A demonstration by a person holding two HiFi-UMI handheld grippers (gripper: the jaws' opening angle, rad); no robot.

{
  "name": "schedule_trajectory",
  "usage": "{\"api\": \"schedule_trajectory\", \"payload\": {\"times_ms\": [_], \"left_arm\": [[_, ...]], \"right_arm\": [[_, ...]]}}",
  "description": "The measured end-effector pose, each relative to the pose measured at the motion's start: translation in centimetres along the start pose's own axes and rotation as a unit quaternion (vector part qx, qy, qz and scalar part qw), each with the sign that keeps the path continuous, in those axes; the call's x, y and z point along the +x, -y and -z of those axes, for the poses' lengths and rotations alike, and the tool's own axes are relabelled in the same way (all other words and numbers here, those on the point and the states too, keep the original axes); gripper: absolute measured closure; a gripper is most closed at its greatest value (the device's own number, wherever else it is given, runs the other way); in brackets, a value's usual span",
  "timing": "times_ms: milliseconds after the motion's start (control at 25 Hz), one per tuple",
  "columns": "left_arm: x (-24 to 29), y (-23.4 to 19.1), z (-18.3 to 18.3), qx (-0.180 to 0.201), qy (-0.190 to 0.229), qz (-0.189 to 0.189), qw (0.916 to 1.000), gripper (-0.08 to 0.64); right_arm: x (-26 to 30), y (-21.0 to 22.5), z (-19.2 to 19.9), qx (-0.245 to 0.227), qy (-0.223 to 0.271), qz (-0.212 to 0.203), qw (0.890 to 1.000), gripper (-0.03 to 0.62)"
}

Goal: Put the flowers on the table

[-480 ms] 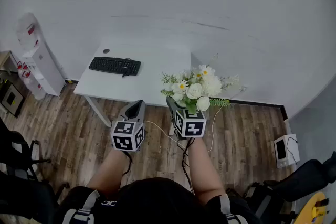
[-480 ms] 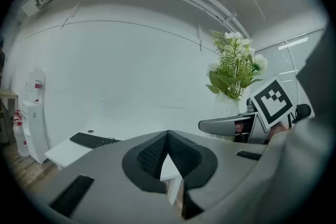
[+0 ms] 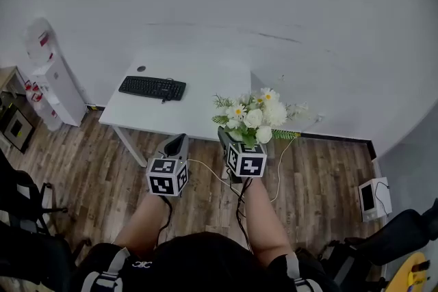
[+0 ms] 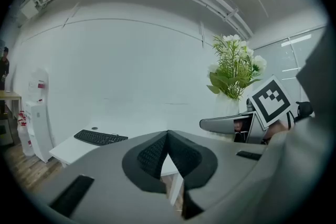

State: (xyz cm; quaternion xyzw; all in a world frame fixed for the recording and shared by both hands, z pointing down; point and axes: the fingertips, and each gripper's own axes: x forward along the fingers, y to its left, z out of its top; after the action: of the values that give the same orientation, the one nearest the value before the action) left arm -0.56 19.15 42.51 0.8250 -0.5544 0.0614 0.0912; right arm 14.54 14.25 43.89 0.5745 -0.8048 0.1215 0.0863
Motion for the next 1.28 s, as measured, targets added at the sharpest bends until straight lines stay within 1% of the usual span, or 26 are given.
{"api": "schedule_trajectory", "payload": {"times_ms": [160,560,840,960,1280], "left_arm": [[0.2,-0.6,0.4,0.001,-0.006,-0.006,1.0000,0.548],[-1.3,-5.9,0.7,-0.010,-0.004,-0.019,0.9998,0.548],[-2.1,-10.8,1.6,-0.006,-0.004,-0.020,0.9998,0.548],[-2.0,-12.4,1.5,0.000,-0.001,-0.020,0.9998,0.548],[0.6,-14.9,0.0,0.013,0.012,-0.018,0.9997,0.548]], "right_arm": [[0.5,0.0,0.4,0.000,-0.009,0.001,1.000,0.207],[3.1,-3.8,2.0,0.001,-0.032,0.001,0.999,0.207],[5.3,-7.0,2.8,0.000,-0.028,0.011,1.000,0.207],[6.1,-8.1,2.8,0.000,-0.025,0.014,1.000,0.207],[9.5,-8.0,1.5,-0.002,-0.014,0.019,1.000,0.207]]}}
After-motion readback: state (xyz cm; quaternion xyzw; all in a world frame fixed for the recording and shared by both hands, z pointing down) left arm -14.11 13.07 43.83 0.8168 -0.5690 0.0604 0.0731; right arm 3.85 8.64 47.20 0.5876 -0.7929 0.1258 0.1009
